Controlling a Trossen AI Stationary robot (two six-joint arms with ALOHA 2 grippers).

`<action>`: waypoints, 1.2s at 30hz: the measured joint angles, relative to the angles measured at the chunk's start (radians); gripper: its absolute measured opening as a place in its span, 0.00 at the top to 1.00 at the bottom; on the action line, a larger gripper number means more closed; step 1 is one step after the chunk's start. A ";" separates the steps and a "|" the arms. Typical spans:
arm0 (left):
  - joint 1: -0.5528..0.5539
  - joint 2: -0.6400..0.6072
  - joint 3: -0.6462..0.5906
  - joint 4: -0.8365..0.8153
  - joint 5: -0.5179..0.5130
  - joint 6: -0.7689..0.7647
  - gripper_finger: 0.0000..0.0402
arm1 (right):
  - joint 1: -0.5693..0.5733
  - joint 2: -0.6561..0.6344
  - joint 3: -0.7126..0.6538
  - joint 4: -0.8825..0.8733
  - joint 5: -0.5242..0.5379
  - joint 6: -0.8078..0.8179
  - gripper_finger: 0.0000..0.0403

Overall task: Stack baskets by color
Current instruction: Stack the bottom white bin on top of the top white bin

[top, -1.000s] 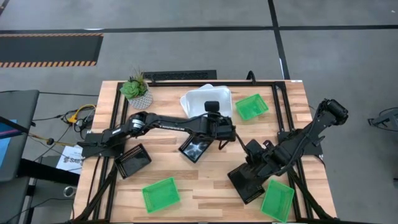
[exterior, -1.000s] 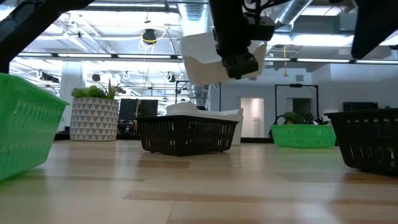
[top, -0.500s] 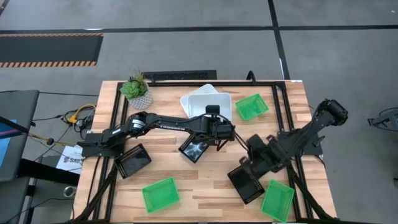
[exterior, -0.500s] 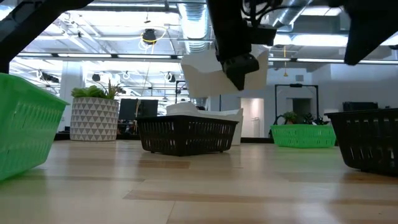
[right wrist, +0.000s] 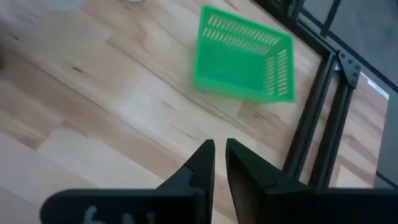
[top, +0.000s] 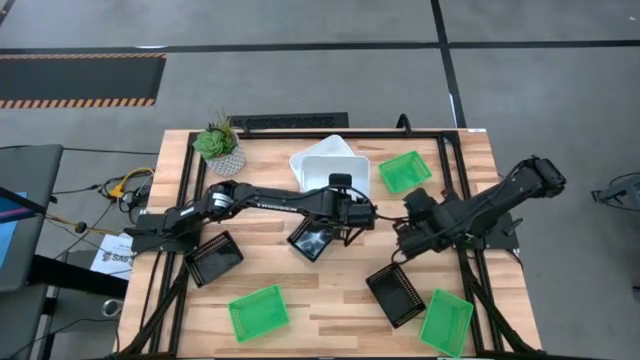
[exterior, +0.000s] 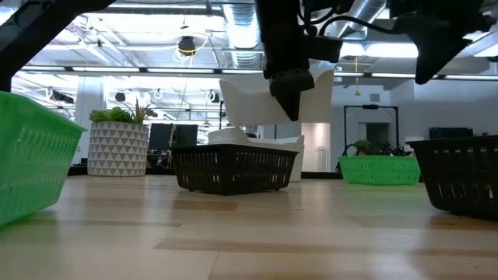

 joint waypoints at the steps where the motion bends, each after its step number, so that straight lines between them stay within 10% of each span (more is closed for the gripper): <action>1: 0.003 -0.008 0.000 -0.012 -0.006 0.000 1.00 | 0.000 -0.007 0.000 -0.005 0.000 0.001 0.84; 18: 0.155 -0.202 0.018 -0.039 -0.160 -0.157 1.00 | 0.204 0.030 0.000 -0.005 -0.155 0.244 0.84; 25: 0.186 -0.172 0.016 -0.008 -0.015 -0.220 1.00 | 0.356 0.114 -0.001 0.022 -0.193 0.464 0.84; 36: 0.143 -0.174 0.003 0.055 -0.063 -0.341 1.00 | 0.447 0.167 -0.001 0.042 -0.209 0.614 0.84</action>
